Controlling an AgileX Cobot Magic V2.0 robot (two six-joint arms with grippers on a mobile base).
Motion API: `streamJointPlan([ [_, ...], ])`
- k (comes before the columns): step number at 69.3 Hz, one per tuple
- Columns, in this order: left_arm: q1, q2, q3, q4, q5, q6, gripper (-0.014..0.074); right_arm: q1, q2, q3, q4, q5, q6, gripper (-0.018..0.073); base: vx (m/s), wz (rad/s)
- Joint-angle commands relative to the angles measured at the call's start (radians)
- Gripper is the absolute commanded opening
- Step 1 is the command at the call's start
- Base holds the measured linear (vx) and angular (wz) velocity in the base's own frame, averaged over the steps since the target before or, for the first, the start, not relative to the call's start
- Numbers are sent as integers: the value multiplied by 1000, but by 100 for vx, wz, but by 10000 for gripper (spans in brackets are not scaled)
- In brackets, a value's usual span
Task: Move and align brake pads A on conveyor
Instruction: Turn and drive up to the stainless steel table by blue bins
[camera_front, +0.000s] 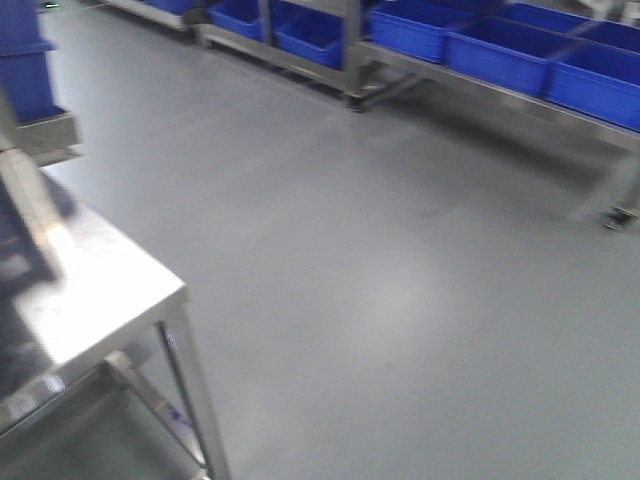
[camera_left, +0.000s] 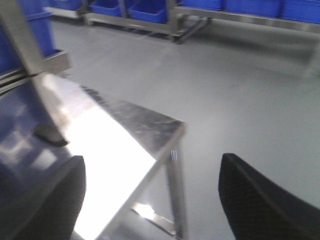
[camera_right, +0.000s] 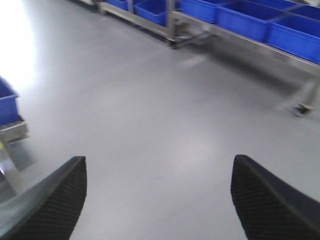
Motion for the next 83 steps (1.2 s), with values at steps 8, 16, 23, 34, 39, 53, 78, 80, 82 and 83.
streamJointPlan([
  [8, 3, 13, -20, 1, -69, -7, 517, -3, 19, -20, -4, -69, -5, 562, 34, 87],
  [16, 3, 13, -20, 1, -69, -7, 517, -3, 19, -20, -4, -69, -5, 562, 33, 86],
  [23, 3, 13, -20, 1, -69, -7, 517, -3, 19, -20, -4, -69, -5, 562, 32, 85],
  [34, 3, 13, -20, 1, -69, -7, 517, -3, 19, -20, -4, -68, -5, 562, 30, 83],
  [39, 3, 13, -20, 1, -69, -7, 517, -3, 19, -20, -4, -68, -5, 562, 28, 81],
  [53, 3, 13, -20, 1, -69, -7, 517, -3, 19, -20, -4, -69, -5, 562, 25, 75],
  [78, 3, 13, -20, 1, -69, -7, 517, -3, 19, -20, -4, -69, -5, 562, 16, 48],
  [80, 3, 13, -20, 1, -69, -7, 517, -3, 19, -20, -4, -69, -5, 562, 10, 23],
  [82, 3, 13, -20, 1, -69, -7, 517, -3, 19, -20, -4, -69, -5, 562, 9, 21],
  [83, 3, 13, -20, 1, -69, -7, 517, -3, 19, -20, -4, -69, -5, 562, 9, 17],
])
